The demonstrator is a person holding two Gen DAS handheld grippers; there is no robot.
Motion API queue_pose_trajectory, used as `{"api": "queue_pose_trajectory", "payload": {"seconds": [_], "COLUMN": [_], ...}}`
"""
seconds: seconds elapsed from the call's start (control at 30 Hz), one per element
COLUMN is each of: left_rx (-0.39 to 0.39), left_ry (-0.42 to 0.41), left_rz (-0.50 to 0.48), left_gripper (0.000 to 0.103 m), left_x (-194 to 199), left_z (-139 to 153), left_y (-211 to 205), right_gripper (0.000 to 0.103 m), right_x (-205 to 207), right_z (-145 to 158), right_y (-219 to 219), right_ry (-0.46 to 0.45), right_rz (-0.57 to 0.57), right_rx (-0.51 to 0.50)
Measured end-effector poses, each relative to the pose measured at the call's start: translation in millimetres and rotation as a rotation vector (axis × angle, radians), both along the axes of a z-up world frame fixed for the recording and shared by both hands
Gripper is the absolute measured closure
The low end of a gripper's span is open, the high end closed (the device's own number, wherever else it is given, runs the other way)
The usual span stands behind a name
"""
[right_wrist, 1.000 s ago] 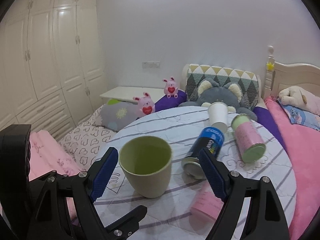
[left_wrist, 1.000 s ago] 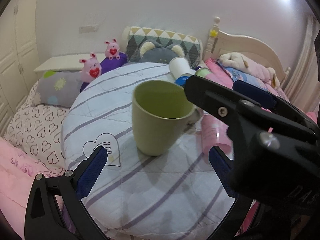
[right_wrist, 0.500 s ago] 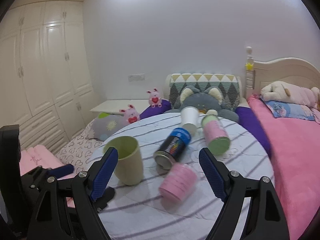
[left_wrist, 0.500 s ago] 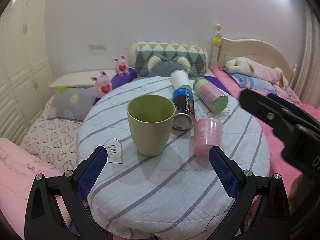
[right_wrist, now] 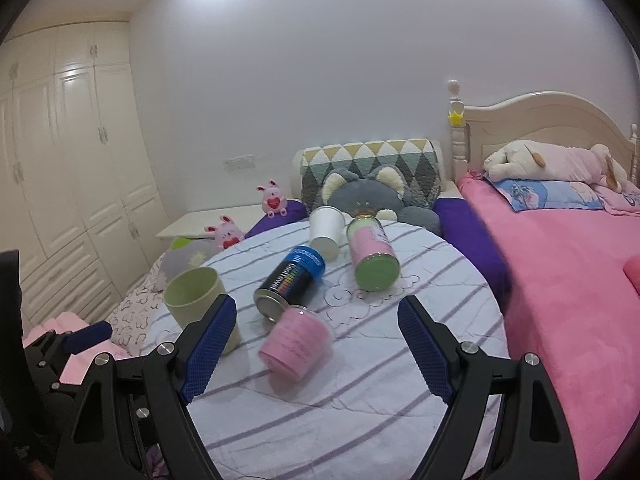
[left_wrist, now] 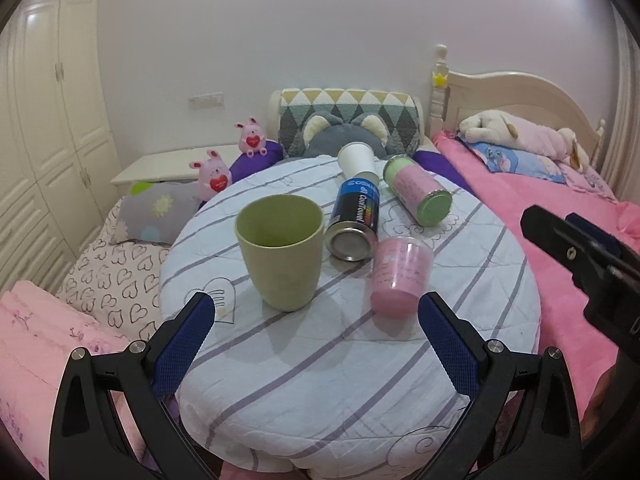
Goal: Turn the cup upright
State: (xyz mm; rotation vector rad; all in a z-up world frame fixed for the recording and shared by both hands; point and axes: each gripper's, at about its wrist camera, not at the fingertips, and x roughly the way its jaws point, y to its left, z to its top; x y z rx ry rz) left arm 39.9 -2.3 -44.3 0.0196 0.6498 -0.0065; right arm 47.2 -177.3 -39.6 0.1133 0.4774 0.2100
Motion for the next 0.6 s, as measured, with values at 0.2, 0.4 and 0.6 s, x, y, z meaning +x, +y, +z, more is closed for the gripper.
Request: {"api": "queue_pose_trajectory", "payload": {"seconds": [0.2, 0.4, 0.6], "left_rx": [0.020, 0.027, 0.033], "left_ry": [-0.015, -0.010, -0.002], "left_rz": [0.006, 0.031, 0.040], "left_gripper": [0.000, 0.000, 0.000], "left_x": [0, 5, 8], "left_z": [5, 5, 3], "left_y": [-12, -16, -19], "right_gripper": [0.019, 0.019, 0.019], "right_x": [2, 3, 6], "right_z": [-2, -4, -6], "right_y": [-8, -12, -14], "right_ry": [0.009, 0.011, 0.026], "right_rz": [0.001, 0.006, 0.010], "right_rx": [0.012, 0.013, 0.015]}}
